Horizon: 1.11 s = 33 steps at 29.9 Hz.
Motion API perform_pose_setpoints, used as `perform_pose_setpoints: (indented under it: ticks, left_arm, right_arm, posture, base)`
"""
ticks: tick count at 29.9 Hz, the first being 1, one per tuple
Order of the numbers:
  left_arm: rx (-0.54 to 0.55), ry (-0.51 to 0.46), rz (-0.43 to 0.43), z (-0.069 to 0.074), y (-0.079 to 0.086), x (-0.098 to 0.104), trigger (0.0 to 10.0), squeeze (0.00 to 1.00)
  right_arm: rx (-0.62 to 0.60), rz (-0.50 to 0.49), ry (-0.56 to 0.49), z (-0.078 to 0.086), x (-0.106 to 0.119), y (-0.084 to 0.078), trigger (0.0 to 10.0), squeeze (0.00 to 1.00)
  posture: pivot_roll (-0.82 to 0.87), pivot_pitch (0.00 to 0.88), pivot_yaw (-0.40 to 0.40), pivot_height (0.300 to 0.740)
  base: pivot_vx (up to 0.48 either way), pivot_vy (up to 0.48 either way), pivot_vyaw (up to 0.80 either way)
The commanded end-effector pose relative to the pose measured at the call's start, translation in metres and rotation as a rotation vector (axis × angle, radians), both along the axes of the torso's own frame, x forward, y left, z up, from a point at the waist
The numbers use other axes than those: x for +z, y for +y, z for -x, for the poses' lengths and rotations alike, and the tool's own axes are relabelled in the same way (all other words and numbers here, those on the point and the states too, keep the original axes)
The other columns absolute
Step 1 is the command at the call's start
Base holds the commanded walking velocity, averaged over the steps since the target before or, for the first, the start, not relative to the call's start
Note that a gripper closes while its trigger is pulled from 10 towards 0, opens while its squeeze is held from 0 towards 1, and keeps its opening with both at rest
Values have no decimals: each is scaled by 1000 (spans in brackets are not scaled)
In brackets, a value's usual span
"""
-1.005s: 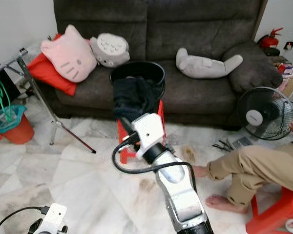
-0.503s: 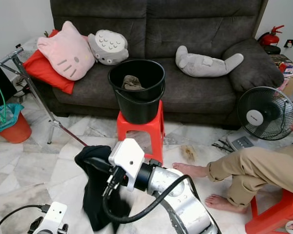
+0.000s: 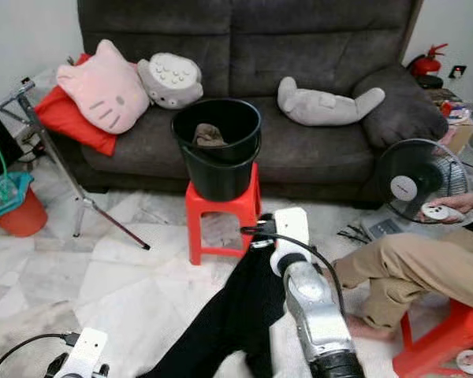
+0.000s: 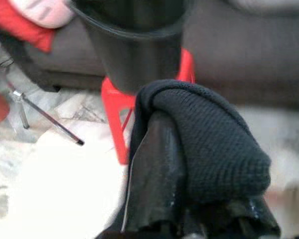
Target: Hang hanger
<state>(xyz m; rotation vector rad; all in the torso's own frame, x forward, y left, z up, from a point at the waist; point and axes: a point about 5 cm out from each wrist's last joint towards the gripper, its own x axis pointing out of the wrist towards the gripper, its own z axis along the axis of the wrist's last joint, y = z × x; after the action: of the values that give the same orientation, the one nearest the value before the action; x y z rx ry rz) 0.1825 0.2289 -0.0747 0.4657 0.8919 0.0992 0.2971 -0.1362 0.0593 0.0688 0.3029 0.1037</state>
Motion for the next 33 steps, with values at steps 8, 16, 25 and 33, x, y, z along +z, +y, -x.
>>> perform_pose_setpoints:
  ticks: [8,16,25,33]
  left_arm:
    - [40,14,4,7,2,-3,10000,0]
    - [29,22,8,9,1,-4,10000,0]
    - [42,24,34,11,0,-5,10000,0]
    - [106,8,80,15,-1,-7,10000,0]
  right_arm:
    - [-20,-23,-41,-9,0,6,10000,0]
    - [-21,66,-14,-7,-13,5,10000,0]
    - [-191,52,-26,-11,-12,-12,10000,0]
    - [-417,-16,23,-1,-29,-30,10000,0]
  posture:
    - [-23,0,60,740]
    - [-24,0,59,740]
    - [-23,0,60,740]
    - [-15,0,54,740]
  base:
    - [0,0,0]
    - [0,0,0]
    - [0,0,0]
    - [0,0,0]
